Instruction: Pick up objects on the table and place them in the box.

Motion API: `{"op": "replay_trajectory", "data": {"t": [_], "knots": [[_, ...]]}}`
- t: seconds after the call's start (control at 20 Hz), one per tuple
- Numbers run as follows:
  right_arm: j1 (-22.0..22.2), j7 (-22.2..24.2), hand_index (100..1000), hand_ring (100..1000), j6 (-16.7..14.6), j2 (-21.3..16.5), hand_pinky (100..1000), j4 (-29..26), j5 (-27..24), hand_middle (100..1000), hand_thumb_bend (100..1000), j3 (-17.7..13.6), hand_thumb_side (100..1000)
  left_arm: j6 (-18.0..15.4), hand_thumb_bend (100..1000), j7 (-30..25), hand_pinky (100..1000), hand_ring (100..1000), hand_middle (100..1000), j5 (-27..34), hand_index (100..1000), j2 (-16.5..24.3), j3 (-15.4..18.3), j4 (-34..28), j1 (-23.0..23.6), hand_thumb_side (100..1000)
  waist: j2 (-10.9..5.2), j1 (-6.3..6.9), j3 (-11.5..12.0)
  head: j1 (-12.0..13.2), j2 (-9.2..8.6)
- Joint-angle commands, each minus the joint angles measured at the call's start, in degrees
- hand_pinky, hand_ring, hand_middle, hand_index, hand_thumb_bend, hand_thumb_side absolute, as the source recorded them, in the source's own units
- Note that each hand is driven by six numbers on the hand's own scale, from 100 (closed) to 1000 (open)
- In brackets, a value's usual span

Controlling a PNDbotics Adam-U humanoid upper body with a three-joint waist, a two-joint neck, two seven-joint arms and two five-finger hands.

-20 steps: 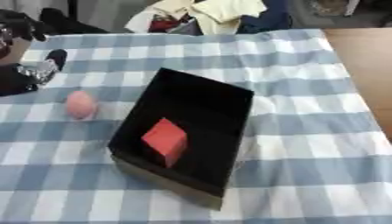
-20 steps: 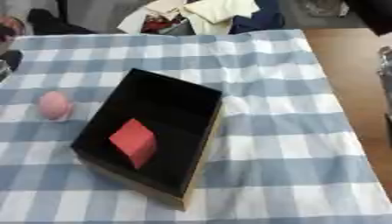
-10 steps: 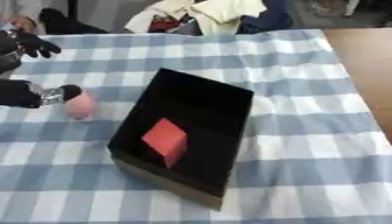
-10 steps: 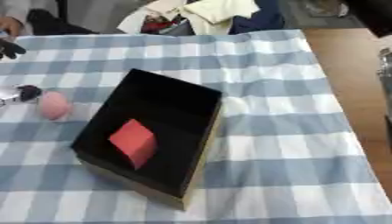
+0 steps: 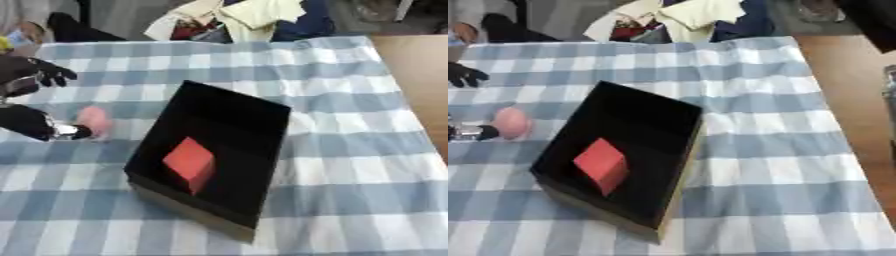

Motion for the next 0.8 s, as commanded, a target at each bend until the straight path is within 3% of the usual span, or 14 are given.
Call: {"op": "replay_trajectory", "data": {"t": [0.05, 0.25, 0.6, 0.8], "knots": [[-0.47, 0.12, 827, 905, 0.1, -0.38, 949, -0.96, 0.61, 796, 100, -0.6, 789, 1.3, 513, -1.54, 757, 846, 807, 0.72, 965, 0.78, -0.24, 0.54, -1.47, 576, -1.11, 0.04, -0.03, 0.25, -0.75], [-0.28, 0.1, 827, 905, 0.23, -0.17, 950, -0.96, 0.71, 796, 100, -0.67, 793, 2.24, 418, -2.0, 749, 848, 815, 0.74, 966, -0.29, -1.1, 2.18, -2.37, 504, -1.07, 0.01, -0.1, 0.46, -0.85], [0.18, -0.07, 826, 904, 0.32, 0.2, 951, -0.96, 0.7, 795, 100, -0.89, 798, 2.66, 353, -2.67, 768, 857, 833, -2.81, 958, -2.18, -2.16, 7.1, -4.08, 421, -0.89, -0.01, -0.34, 0.75, -0.93], [0.29, -0.12, 826, 904, 0.35, 0.32, 951, -0.96, 0.64, 795, 100, -0.94, 799, 2.07, 363, -3.47, 781, 865, 839, -4.6, 963, -3.25, -2.44, 10.52, -4.83, 433, -0.74, 0.0, -0.47, 0.96, -1.02]]}}
